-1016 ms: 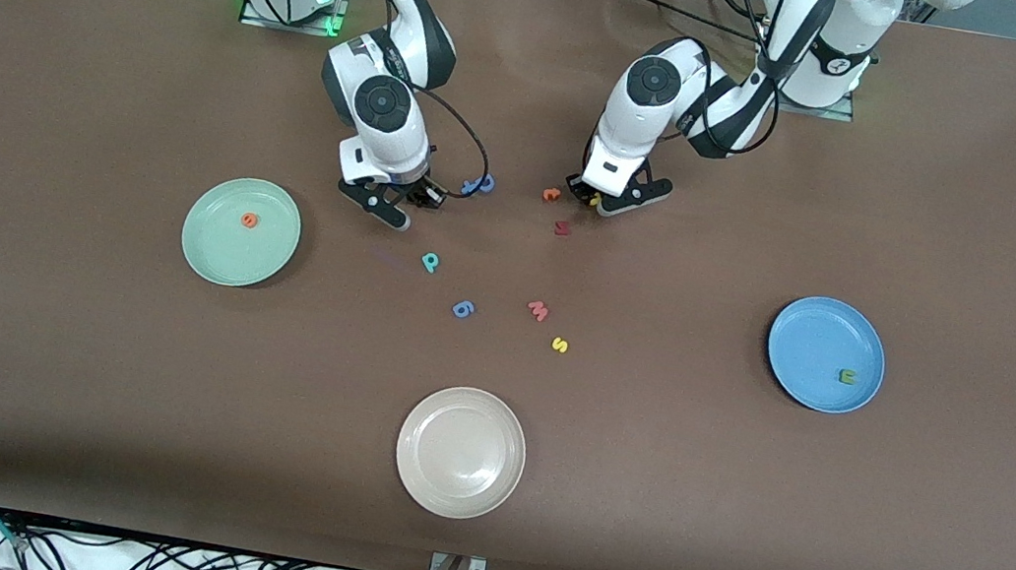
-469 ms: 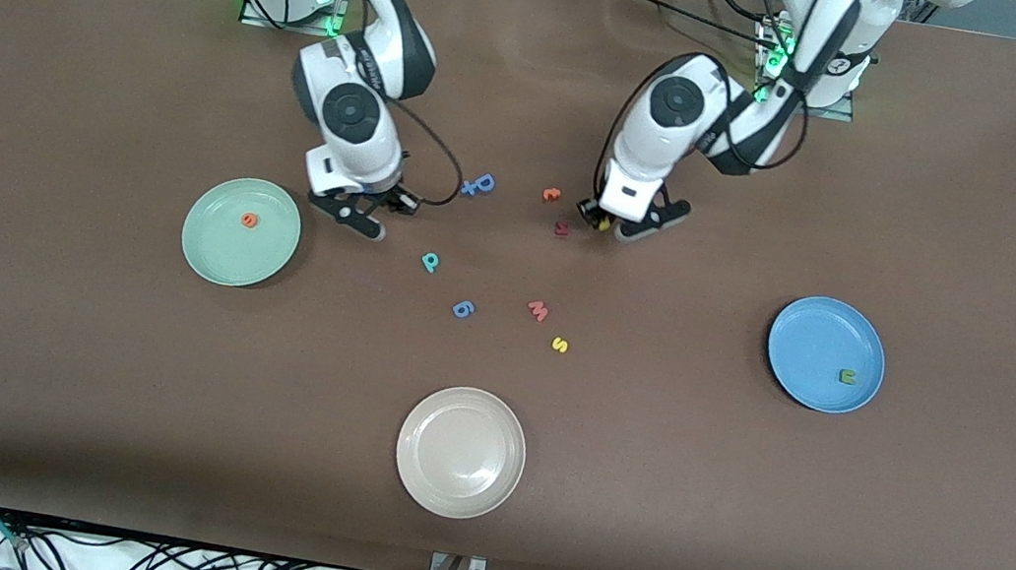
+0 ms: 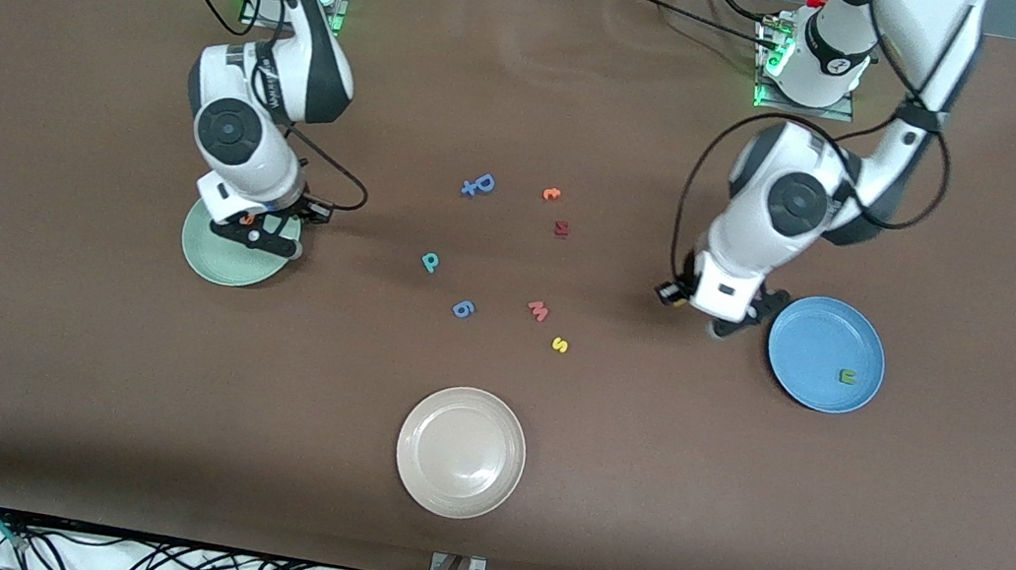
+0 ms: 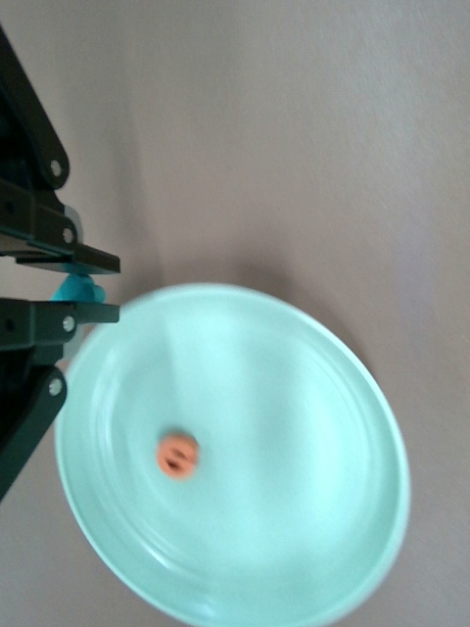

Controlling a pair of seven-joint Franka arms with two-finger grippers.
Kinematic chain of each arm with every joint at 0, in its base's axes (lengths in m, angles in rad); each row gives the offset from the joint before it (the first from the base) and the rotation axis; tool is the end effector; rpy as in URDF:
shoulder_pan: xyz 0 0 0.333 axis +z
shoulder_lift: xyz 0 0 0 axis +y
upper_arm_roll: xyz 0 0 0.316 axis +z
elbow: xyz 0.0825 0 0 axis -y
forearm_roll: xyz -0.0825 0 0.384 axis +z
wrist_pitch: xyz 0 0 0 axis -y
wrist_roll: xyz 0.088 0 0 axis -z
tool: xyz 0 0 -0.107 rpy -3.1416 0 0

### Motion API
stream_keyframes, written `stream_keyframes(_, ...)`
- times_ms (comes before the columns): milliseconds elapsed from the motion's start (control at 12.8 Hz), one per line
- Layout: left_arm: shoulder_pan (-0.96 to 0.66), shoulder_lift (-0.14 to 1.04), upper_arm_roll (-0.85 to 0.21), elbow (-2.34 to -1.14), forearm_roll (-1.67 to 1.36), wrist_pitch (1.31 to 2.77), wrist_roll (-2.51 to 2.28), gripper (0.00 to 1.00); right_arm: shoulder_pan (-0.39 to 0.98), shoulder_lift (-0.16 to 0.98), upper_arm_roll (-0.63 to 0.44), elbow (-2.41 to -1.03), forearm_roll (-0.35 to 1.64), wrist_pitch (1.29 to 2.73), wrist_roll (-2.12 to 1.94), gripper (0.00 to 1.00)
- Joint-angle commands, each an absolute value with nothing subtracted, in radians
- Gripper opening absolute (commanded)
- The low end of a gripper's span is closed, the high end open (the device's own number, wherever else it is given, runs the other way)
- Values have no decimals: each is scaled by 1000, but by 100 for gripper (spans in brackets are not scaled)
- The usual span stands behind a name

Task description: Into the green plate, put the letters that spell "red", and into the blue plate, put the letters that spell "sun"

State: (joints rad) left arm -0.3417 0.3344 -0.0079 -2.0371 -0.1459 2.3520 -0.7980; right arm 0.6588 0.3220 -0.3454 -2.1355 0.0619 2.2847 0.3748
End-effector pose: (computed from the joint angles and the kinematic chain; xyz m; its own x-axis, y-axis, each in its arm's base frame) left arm 0.5576 -0.2053 0.2776 0.8489 0.5206 -0.0917 0.5263 -0.8485 0.0546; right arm 0.5272 0.1727 0.2509 0.9880 -0.1033 -0.1149 -0.0898 -0.9890 0.1175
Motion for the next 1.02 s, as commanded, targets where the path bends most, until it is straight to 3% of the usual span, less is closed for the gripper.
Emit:
stream_keyframes(0, -246, 359, 29, -1961, -137, 2245, -535, 6, 666, 324, -391, -2138, 67, 2275, 249, 10)
stream_keyframes(78, -204, 365, 41, -1953, -137, 2235, -421, 7, 655, 331, -399, -2138, 67, 2276, 209, 39)
stream_keyframes(235, -119, 402, 46, -1953, -135, 2237, -216, 7, 632, 337, -399, -2132, 67, 2281, 166, 76)
stream_keyframes(313, -95, 428, 63, -1950, -112, 2237, -125, 9, 632, 337, -397, -2129, 67, 2281, 164, 80)
stream_keyframes(391, -89, 457, 92, -1947, -82, 2241, -60, 27, 632, 337, -397, -2129, 69, 2281, 170, 86)
stream_keyframes(469, -80, 471, 109, -1947, -66, 2246, -28, 55, 635, 337, -390, -2115, 71, 2275, 182, 86)
stream_keyframes(547, -69, 466, 112, -1947, -58, 2244, -11, 100, 643, 336, -374, -2100, 71, 2269, 224, 86)
stream_keyframes(782, -87, 448, 97, -1944, -71, 2240, -133, 100, 643, 340, -258, -2025, 71, 2275, 408, 86)
stream_keyframes(938, -145, 451, 63, -1915, -71, 2238, -307, 100, 643, 379, -212, -1987, 66, 2362, 399, 86)
